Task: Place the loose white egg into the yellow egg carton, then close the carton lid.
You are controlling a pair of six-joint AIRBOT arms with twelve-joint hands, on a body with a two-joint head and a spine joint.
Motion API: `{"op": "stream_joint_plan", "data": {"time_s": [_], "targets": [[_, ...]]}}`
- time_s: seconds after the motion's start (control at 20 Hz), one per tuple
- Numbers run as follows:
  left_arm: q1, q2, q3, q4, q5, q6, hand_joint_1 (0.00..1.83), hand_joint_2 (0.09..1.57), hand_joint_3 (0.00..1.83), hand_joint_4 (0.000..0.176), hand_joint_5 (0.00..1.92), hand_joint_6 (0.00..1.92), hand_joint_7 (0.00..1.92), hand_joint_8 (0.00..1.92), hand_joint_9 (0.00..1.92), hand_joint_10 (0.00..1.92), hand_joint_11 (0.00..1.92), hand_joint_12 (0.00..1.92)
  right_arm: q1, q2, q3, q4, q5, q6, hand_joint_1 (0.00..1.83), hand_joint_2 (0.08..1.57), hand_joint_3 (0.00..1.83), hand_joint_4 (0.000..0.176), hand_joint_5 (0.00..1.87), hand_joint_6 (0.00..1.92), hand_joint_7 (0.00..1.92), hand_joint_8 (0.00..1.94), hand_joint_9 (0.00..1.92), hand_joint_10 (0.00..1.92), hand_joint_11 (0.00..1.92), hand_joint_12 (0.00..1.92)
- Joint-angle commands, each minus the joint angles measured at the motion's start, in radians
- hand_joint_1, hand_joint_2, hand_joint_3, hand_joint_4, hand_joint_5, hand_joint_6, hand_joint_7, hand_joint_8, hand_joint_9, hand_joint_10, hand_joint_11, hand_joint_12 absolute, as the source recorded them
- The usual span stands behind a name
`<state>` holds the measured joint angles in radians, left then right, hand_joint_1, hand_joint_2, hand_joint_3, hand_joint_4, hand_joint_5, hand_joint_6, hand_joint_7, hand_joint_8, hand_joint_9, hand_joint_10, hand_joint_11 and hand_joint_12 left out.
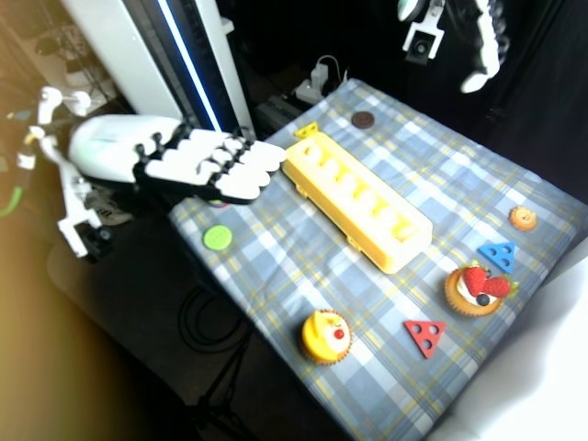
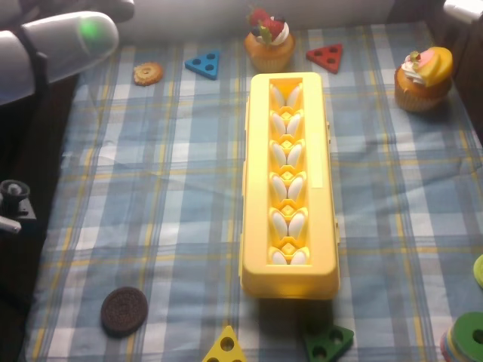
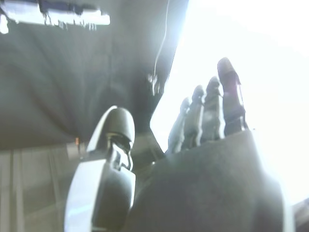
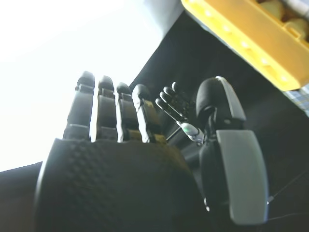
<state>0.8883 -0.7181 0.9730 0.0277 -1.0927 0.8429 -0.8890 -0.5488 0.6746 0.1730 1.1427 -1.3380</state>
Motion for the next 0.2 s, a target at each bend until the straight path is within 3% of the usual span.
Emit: {"op": "stream_joint_plan", "data": {"time_s": [0.0, 0.05, 0.1, 0.15], "targets": [[0.012, 0.012, -0.004, -0.069, -0.217, 0.008, 0.34, 1.32, 0.00, 0.115, 0.00, 0.00, 0.00, 0.00, 0.00, 0.00, 0.00, 0.40, 0.002, 0.009, -0.001, 0.014, 0.184, -0.001, 0.51, 1.23, 0.00, 0.014, 0.00, 0.00, 0.00, 0.00, 0.00, 0.00, 0.00, 0.31], [0.037, 0.016, -0.009, -0.096, -0.259, 0.013, 0.35, 1.31, 0.00, 0.137, 0.00, 0.00, 0.00, 0.00, 0.00, 0.00, 0.00, 0.40, -0.004, 0.010, -0.002, 0.019, 0.217, -0.001, 0.52, 1.22, 0.00, 0.017, 0.00, 0.00, 0.00, 0.00, 0.00, 0.00, 0.00, 0.36], [0.071, 0.020, -0.014, -0.128, -0.317, 0.018, 0.40, 1.28, 0.00, 0.139, 0.00, 0.00, 0.00, 0.00, 0.00, 0.00, 0.00, 0.08, -0.010, 0.014, -0.004, 0.024, 0.257, -0.001, 0.55, 1.18, 0.00, 0.029, 0.00, 0.00, 0.00, 0.00, 0.00, 0.00, 0.00, 0.13], [0.090, 0.024, -0.019, -0.148, -0.359, 0.023, 0.49, 1.25, 0.00, 0.137, 0.00, 0.00, 0.00, 0.00, 0.00, 0.00, 0.00, 0.01, -0.019, 0.016, -0.006, 0.028, 0.289, -0.001, 0.59, 1.18, 0.00, 0.013, 0.00, 0.00, 0.00, 0.00, 0.00, 0.00, 0.00, 0.02]]}}
